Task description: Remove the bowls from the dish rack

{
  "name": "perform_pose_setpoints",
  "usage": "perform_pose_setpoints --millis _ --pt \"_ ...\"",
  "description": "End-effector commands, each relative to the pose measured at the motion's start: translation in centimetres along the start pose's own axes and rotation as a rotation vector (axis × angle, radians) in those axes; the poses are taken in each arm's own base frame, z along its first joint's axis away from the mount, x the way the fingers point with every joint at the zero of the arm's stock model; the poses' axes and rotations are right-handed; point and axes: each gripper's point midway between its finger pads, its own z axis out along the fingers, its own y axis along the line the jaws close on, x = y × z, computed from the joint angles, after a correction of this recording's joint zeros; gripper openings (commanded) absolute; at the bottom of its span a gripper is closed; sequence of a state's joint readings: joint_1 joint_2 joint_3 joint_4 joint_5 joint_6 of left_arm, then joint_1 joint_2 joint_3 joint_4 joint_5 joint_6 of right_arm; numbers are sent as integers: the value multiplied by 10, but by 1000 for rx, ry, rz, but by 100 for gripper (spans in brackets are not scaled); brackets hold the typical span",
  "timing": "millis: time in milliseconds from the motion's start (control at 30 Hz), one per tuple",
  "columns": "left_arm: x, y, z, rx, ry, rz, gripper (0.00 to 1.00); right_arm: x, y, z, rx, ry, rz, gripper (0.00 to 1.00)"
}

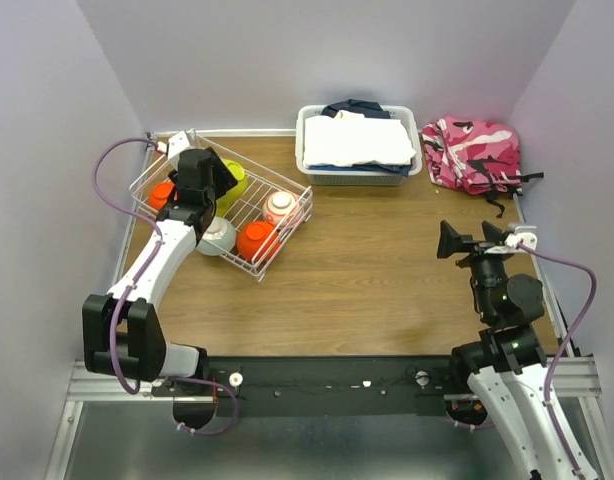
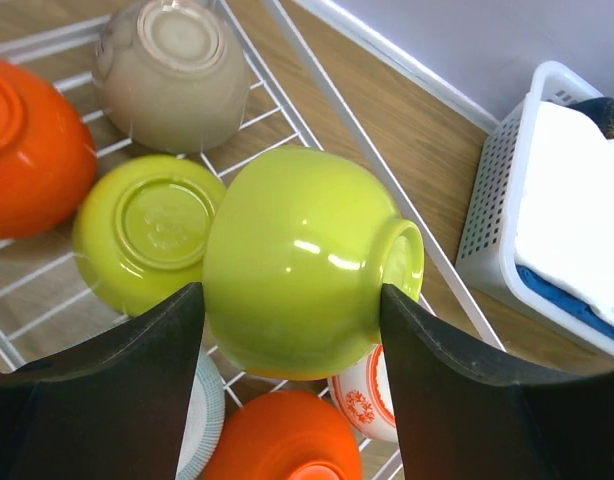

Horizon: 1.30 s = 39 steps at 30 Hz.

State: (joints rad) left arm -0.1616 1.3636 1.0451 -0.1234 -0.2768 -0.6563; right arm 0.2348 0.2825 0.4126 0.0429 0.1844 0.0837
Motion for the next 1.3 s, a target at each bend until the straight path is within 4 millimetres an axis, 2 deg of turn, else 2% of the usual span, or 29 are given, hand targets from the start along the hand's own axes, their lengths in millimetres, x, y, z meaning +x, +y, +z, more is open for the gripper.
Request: perform_pose_setpoints --millis 0,67,133,200,267,300,367,400,433,467,533,600,633,667,700,733,767,800,867,900,967,1000,1067,1133,1167,1233,1267 --pt "-32 -29 -25 111 -70 208 29 0 13 7 -41 98 32 100" --pt "-30 -41 -32 147 -77 305 29 1 17 9 -50 146 50 100" --pt "-33 -53 -41 181 -98 363 29 11 20 14 -53 209 61 100" --pt "-30 -71 -52 228 -115 462 29 9 26 16 -62 251 102 100" --pt "-26 -83 -60 259 -131 526 29 22 28 19 -39 340 147 100" --pt "-20 -93 -67 292 -135 581 29 17 29 23 -28 352 165 100" --pt "-16 -104 -74 328 -158 612 29 35 29 26 18 454 211 100" --pt "-6 -114 -82 368 -158 641 29 25 31 31 28 451 231 100" --pt "-3 -117 -86 382 -171 675 29 26 32 32 36 468 243 100" --pt "-1 -124 -90 401 -190 706 29 36 32 35 51 517 255 100" --pt "16 -137 -101 454 -200 791 29 30 41 41 30 534 281 100" --pt "27 -145 -107 486 -222 839 29 40 47 45 18 598 293 100" --pt "33 -149 -111 505 -233 867 29 32 50 50 11 596 296 100" --pt "40 -160 -119 543 -264 903 29 36 50 49 12 627 290 100" --pt "46 -164 -124 565 -278 931 30 45 51 53 18 666 283 100" --pt "56 -162 -125 575 -276 960 30 47 52 55 19 682 278 100" --pt "63 -171 -134 607 -303 1000 30 44 53 57 15 695 269 100" --pt "69 -173 -137 620 -308 1027 30 53 54 59 12 735 263 100" --pt "83 -176 -141 636 -320 1082 30 58 54 60 24 784 255 100" --pt "92 -178 -146 641 -333 1136 30 51 56 65 27 788 263 100" --pt "104 -180 -149 646 -354 1192 30 64 55 68 48 865 244 100" --pt "115 -182 -153 651 -356 1226 30 57 67 73 -4 877 263 100" --pt "123 -185 -156 651 -389 1292 30 72 71 75 -14 951 262 100" --pt "139 -188 -165 666 -409 1349 30 71 80 79 -50 985 285 100" --pt "143 -192 -168 673 -425 1358 30 86 82 78 -43 1051 290 100" --pt "162 -193 -173 671 -426 1408 30 92 91 78 -75 1109 312 100" --pt "164 -195 -175 664 -449 1443 30 98 92 75 -79 1147 321 100"
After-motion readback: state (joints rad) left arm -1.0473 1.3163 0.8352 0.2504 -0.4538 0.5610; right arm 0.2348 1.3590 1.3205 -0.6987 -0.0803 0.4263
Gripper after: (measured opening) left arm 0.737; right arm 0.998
